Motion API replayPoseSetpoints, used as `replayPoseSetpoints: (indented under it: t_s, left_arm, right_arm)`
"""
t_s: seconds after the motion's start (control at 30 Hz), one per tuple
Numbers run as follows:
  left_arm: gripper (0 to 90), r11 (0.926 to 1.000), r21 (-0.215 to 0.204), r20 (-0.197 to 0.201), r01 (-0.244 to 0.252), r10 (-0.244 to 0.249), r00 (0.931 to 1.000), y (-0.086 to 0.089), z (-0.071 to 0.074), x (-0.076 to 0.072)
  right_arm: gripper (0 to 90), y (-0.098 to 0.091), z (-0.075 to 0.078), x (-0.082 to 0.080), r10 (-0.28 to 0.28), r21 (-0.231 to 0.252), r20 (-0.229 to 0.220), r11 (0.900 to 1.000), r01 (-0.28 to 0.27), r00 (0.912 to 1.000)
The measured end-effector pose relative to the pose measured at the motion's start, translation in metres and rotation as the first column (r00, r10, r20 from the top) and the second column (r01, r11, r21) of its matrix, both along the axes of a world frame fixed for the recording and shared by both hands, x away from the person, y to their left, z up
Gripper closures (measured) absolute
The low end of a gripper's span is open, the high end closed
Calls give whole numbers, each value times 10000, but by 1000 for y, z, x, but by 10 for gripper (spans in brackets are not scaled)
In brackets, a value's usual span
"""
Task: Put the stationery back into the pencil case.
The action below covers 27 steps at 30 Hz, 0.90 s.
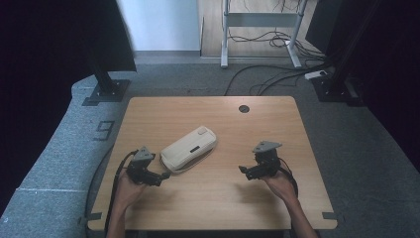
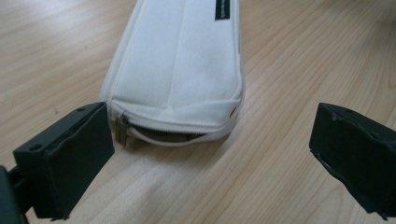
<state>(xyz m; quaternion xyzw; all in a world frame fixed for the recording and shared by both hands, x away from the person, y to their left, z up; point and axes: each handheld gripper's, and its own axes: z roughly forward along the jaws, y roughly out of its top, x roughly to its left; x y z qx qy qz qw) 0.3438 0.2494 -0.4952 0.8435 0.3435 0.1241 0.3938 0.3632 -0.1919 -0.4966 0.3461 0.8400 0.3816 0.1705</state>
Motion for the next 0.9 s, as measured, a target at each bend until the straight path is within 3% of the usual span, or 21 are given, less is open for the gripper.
replayPoseSetpoints:
  t_s: [0.43, 0.7, 0.77, 0.9]
  left_arm:
    - [0, 9985, 444, -413, -326, 344, 9986, 11, -28, 0]
    - [0, 9920, 1144, -798, -532, 626, 9948, 11, -50, 2]
    - [0, 9911, 1188, -577, -592, 664, 9961, 11, -52, 0]
    - [0, 9890, 1303, -527, -699, 773, 9956, 10, -53, 0]
  right_arm:
    - [4, -33, -31, -13, -984, -135, -206, 9951, 982, 9949]
    - [4, -45, -55, -20, -1385, -299, -505, 9901, 1372, 9891]
    - [0, -47, -59, -21, -1410, -230, -678, 9899, 1397, 9877]
    - [4, -48, -59, -22, -1473, -230, -656, 9890, 1460, 9869]
